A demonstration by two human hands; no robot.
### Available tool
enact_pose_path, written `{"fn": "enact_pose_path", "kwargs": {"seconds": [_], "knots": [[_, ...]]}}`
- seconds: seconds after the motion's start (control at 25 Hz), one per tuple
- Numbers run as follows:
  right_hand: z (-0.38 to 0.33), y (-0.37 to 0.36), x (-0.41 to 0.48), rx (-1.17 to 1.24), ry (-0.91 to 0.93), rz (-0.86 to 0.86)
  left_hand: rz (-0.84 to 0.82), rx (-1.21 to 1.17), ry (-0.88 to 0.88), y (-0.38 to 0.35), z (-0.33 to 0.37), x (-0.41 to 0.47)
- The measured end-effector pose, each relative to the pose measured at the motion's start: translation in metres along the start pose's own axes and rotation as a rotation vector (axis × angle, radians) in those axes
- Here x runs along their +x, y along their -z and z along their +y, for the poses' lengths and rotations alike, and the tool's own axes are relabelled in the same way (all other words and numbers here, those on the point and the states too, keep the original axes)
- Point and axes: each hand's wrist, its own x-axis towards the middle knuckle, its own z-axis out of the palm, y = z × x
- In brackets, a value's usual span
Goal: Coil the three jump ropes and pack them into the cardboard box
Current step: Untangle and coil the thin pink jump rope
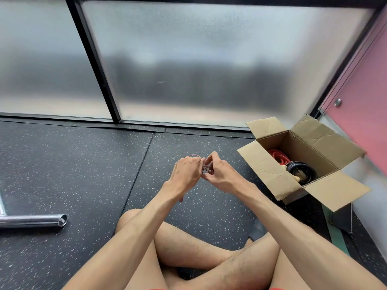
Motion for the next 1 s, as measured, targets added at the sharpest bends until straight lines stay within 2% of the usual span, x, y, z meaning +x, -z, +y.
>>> {"fn": "enact_pose_path", "kwargs": {"seconds": [0.12,0.2,0.32,0.4,0.48,0.64,0.84,0.92,1.0], "knots": [[0.005,0.009,0.001,0.03,0.038,0.025,-0.162,-0.123,0.1,0.007,0.003,0.011],[0.004,0.011,0.0,0.117,0.042,-0.014,-0.282,-0.349,0.2,0.01,0.002,0.016],[0.005,0.014,-0.002,0.281,0.011,-0.106,-0.346,-0.604,0.292,0.012,-0.001,0.02],[0.008,0.016,-0.002,0.333,0.017,-0.161,-0.326,-0.66,0.324,0.013,0.002,0.021],[0.011,0.014,0.0,0.293,0.027,-0.144,-0.284,-0.686,0.352,0.012,0.005,0.022],[0.011,0.015,0.003,0.123,-0.002,0.0,-0.177,-0.735,0.381,0.008,0.016,0.026],[0.025,0.032,0.001,0.198,-0.006,0.12,0.064,-0.65,0.273,0.006,0.034,0.037],[0.033,0.04,-0.002,0.3,-0.015,0.156,0.073,-0.681,0.299,0.0,0.038,0.038],[0.042,0.047,-0.006,0.354,-0.021,0.201,0.004,-0.804,0.336,-0.01,0.043,0.035]]}}
